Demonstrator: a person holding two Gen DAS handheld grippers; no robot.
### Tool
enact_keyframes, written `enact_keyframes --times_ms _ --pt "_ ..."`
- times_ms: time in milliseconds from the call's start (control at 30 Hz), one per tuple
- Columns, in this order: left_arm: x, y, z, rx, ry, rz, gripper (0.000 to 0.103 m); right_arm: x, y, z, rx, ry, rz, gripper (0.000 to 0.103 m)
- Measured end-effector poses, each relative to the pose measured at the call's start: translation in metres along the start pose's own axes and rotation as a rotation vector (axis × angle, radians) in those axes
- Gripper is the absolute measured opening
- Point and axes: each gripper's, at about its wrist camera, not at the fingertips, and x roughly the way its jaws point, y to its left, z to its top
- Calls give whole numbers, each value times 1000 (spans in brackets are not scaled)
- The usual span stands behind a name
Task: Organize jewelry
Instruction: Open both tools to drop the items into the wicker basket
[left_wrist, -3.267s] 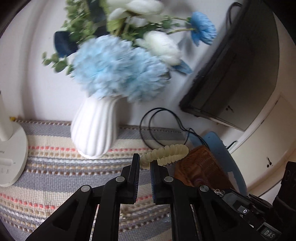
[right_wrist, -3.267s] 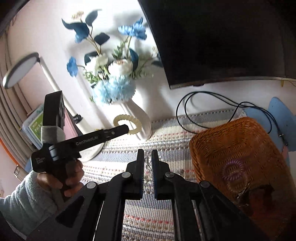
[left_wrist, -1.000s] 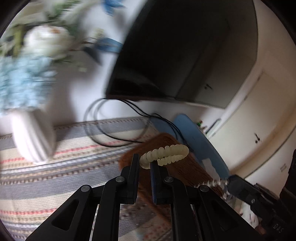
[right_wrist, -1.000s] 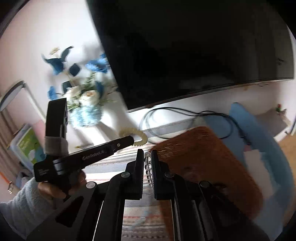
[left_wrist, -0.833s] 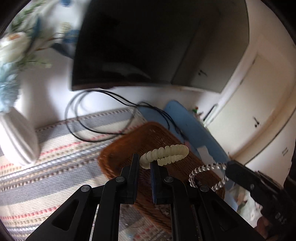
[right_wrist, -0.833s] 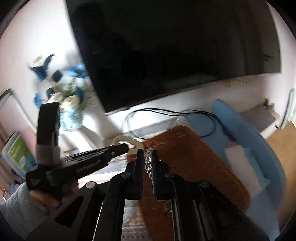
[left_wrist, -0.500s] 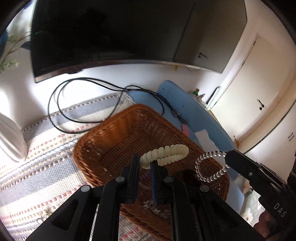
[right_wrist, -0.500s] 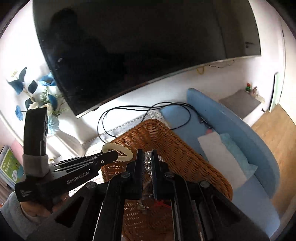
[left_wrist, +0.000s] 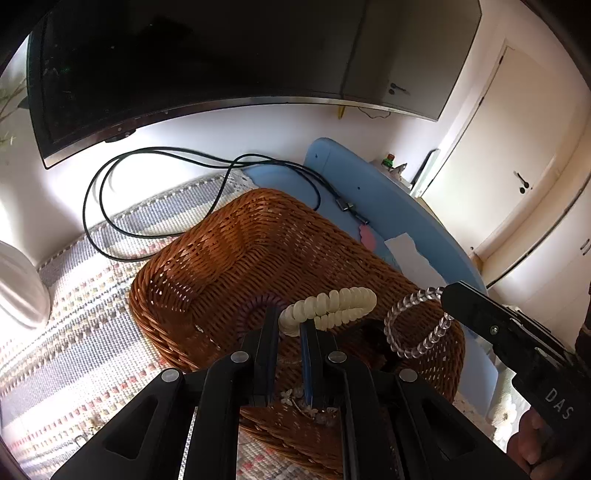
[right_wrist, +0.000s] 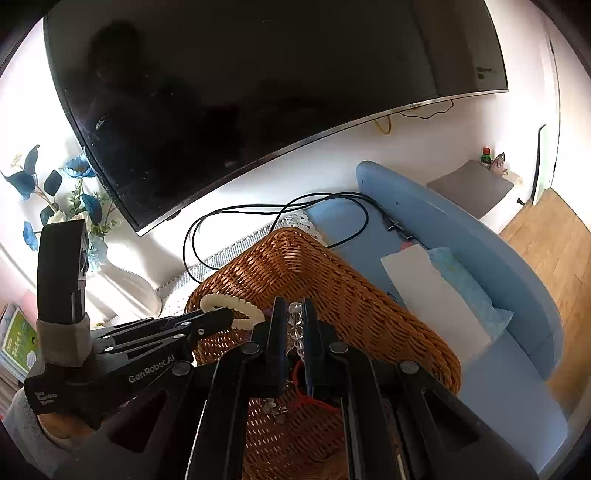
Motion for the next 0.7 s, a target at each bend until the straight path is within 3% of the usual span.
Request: enact_keyframes --times_ms 700 --pt "-7 6 0 -22 -8 -15 11 -3 8 -1 -11 0 -9 9"
